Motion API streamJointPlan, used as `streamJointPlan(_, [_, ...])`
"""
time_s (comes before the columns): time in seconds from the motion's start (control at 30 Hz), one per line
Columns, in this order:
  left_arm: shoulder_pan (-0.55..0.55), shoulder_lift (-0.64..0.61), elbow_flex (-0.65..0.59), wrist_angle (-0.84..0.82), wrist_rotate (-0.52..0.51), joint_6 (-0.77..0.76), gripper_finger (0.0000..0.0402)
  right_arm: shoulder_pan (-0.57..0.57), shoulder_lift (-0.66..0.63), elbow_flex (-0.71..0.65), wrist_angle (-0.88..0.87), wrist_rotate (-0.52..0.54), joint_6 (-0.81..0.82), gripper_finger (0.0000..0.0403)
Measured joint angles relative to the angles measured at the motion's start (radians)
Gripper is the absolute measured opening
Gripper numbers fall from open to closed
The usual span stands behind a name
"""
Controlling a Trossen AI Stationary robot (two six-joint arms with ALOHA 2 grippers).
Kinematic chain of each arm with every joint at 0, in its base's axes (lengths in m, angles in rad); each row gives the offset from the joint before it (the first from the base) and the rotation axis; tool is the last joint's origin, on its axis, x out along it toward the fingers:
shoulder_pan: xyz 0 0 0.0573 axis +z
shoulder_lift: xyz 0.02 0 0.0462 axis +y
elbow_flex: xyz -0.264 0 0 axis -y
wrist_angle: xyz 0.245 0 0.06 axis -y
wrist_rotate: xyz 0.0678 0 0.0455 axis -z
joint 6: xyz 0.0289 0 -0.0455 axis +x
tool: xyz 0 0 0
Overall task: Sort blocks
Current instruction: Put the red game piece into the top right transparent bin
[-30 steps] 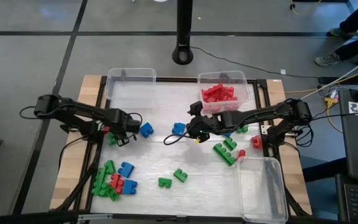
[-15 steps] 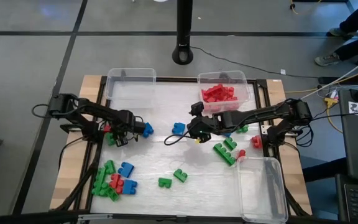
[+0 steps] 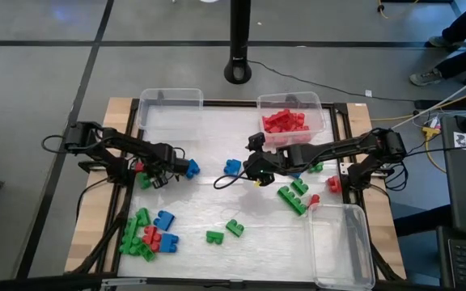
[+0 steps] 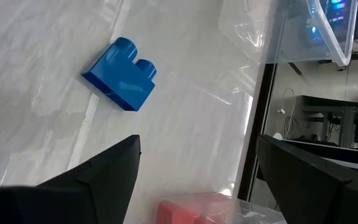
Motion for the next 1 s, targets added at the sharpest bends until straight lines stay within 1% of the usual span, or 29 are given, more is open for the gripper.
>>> streamJointPlan(0.2, [-0.002, 0.000, -0.001, -0.013, -0.039, -0.030, 0.0029, 0.000, 0.000, 0.000, -0.001, 0.000, 0.000, 0.0319])
streamJointPlan(0.23, [-0.001, 0.000, -0.005, 0.002, -0.016, -0.030, 0.0019, 0.000, 0.000, 0.000, -0.003, 0.000, 0.000, 0.0319])
streamJointPlan(0.3, [-0.002, 0.002, -0.004, -0.006, -0.012, -0.030, 0.0007, 0.000, 0.000, 0.000, -0.008, 0.000, 0.000, 0.0319])
streamJointPlan(0.53, [-0.002, 0.000, 0.002, -0.019, -0.038, -0.047, 0.0004, 0.000, -0.001, 0.000, -0.038, 0.000, 0.028, 0.0319])
streamJointPlan(0.73, [-0.018, -0.016, 0.026, -0.027, -0.062, -0.044, 0.0003, 0.040, -0.001, 0.001, -0.075, 0.002, 0.064, 0.0319])
streamJointPlan(0.87, [-0.054, -0.061, 0.077, -0.038, -0.069, -0.021, 0.0002, 0.086, -0.001, 0.001, -0.077, 0.013, 0.067, 0.0319])
streamJointPlan(1.0, [-0.089, -0.149, 0.132, -0.028, -0.093, 0.009, 0.0002, 0.119, -0.001, 0.001, -0.072, 0.090, 0.067, 0.0319])
